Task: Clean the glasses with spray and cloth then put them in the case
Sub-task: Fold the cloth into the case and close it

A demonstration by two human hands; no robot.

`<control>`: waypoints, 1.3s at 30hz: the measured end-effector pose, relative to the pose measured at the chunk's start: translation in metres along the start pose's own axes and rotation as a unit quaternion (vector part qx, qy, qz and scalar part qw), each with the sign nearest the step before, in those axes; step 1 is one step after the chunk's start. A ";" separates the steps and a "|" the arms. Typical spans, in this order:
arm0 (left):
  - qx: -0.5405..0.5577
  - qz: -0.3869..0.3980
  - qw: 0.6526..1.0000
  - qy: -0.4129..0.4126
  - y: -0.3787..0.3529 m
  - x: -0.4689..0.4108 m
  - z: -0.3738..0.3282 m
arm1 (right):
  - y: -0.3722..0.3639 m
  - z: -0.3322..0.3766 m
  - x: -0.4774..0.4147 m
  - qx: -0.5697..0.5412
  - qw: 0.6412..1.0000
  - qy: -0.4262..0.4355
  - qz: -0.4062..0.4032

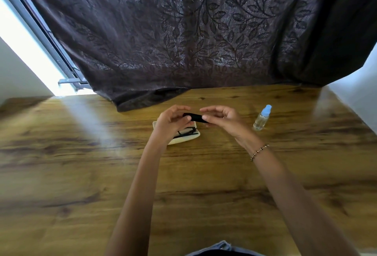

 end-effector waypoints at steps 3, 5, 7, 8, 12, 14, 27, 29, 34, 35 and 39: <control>-0.120 -0.020 0.992 -0.029 0.010 -0.001 0.007 | -0.008 -0.003 -0.004 0.134 0.990 0.008 0.030; -0.166 -0.021 0.985 -0.030 0.019 -0.002 0.012 | -0.015 -0.005 -0.006 0.194 0.980 0.022 0.035; -0.185 -0.058 0.981 -0.033 0.033 -0.002 0.017 | -0.021 -0.007 -0.009 0.218 0.975 0.031 0.027; -0.197 -0.102 0.974 -0.035 0.043 -0.004 0.020 | -0.023 -0.009 -0.010 0.220 0.975 0.030 0.023; -0.200 -0.252 0.945 0.056 0.081 -0.012 0.046 | -0.030 -0.018 -0.016 0.227 0.973 0.017 0.017; -0.207 -0.241 0.943 0.100 0.087 -0.015 0.059 | -0.034 -0.021 -0.020 0.240 0.970 0.013 0.019; -0.193 -0.251 0.943 0.103 0.082 -0.023 0.077 | -0.067 -0.027 -0.033 0.310 0.945 -0.034 0.101; -0.182 -0.255 0.946 0.085 0.079 -0.020 0.076 | -0.068 -0.028 -0.033 0.325 0.939 -0.038 0.106; -0.163 -0.261 0.950 0.049 0.075 -0.013 0.076 | -0.067 -0.031 -0.028 0.343 0.936 -0.004 0.081; -0.162 -0.265 0.950 0.046 0.075 -0.011 0.076 | -0.068 -0.031 -0.026 0.351 0.934 0.013 0.065; -0.168 -0.282 0.944 0.029 0.073 -0.007 0.075 | -0.069 -0.032 -0.023 0.382 0.920 0.079 0.033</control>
Point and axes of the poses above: each hand's wrist, its own x-axis away from the middle knuckle, its own y-axis out of the back of the hand, z = x × y, the point moved 3 cm from there along -x, towards the middle knuckle, and after that the axes turned 8 degrees about -z, right-handed, at the moved point
